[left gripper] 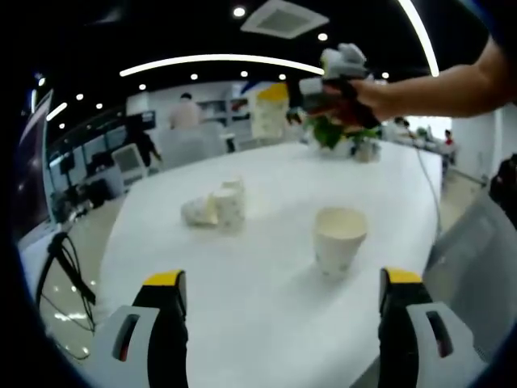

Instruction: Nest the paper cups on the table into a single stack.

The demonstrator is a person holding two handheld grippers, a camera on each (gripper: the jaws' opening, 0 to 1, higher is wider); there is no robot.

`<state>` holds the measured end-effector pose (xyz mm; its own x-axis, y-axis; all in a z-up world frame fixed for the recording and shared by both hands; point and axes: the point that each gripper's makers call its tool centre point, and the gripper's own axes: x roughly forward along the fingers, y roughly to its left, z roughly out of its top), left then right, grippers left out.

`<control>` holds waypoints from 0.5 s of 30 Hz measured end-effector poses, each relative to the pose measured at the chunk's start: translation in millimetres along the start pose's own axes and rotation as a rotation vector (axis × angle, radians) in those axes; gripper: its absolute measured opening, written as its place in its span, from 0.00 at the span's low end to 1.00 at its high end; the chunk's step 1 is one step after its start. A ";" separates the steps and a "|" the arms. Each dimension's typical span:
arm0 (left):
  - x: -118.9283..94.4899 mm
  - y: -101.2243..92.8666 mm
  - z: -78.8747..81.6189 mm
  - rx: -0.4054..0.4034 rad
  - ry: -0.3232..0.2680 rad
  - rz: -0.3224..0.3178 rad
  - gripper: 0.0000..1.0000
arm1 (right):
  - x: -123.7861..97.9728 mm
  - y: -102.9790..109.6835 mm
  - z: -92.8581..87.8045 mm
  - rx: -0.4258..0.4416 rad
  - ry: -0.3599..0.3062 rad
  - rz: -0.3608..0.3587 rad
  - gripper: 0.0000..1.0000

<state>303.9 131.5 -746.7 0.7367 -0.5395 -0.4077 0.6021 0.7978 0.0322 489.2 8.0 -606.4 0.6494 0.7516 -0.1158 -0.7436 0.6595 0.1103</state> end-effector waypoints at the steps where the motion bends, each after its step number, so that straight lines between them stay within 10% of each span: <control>1: 0.0 0.1 -0.3 0.001 0.001 0.001 0.99 | -1.0 1.9 -0.6 -0.002 0.002 0.001 0.42; 15: -0.2 -2.1 -0.6 0.008 -0.004 -0.003 0.99 | -16.0 24.4 -10.0 0.009 0.013 0.030 0.42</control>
<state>302.4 130.1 -747.2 0.7362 -0.5426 -0.4046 0.6066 0.7941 0.0388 459.1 11.9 -611.8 0.6246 0.7709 -0.1250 -0.7613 0.6367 0.1228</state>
